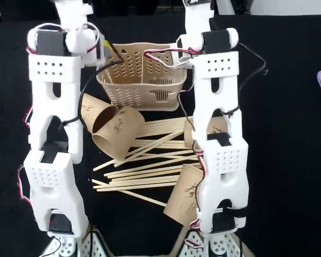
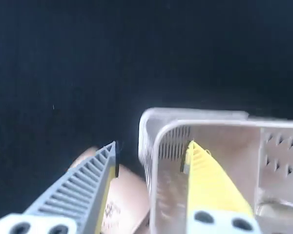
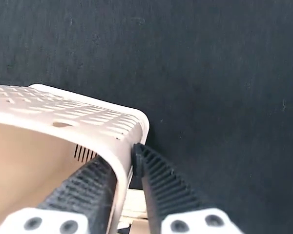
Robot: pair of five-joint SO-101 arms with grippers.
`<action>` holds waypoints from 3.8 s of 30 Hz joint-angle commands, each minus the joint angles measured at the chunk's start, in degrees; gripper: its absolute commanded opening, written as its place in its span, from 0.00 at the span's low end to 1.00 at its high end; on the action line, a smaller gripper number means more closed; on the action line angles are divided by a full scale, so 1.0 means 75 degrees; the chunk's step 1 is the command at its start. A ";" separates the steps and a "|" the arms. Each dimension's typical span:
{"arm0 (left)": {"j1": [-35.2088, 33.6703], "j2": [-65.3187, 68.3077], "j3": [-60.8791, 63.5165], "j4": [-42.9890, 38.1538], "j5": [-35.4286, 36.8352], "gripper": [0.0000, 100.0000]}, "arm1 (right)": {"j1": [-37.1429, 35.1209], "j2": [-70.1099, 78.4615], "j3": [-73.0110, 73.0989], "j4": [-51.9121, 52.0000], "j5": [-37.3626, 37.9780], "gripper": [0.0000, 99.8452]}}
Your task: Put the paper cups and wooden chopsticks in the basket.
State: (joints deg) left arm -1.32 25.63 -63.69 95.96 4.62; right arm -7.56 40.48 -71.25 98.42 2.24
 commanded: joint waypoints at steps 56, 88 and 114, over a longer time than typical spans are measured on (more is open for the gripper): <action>0.0475 -0.0621 0.1412 0.0656 0.0035 0.03 | 0.0445 -0.3171 0.2772 0.0234 0.0059 0.01; -0.0217 0.0117 -0.1354 0.0434 0.0035 0.22 | 0.0434 -0.3499 0.1788 -0.0961 0.0481 0.15; -0.0205 0.0047 -0.1014 -0.0023 0.0023 0.22 | 0.0445 -0.3007 0.1131 -0.0305 0.0492 0.15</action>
State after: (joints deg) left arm -2.99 28.18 -64.57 96.13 4.62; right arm -4.66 21.85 -57.10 94.29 5.58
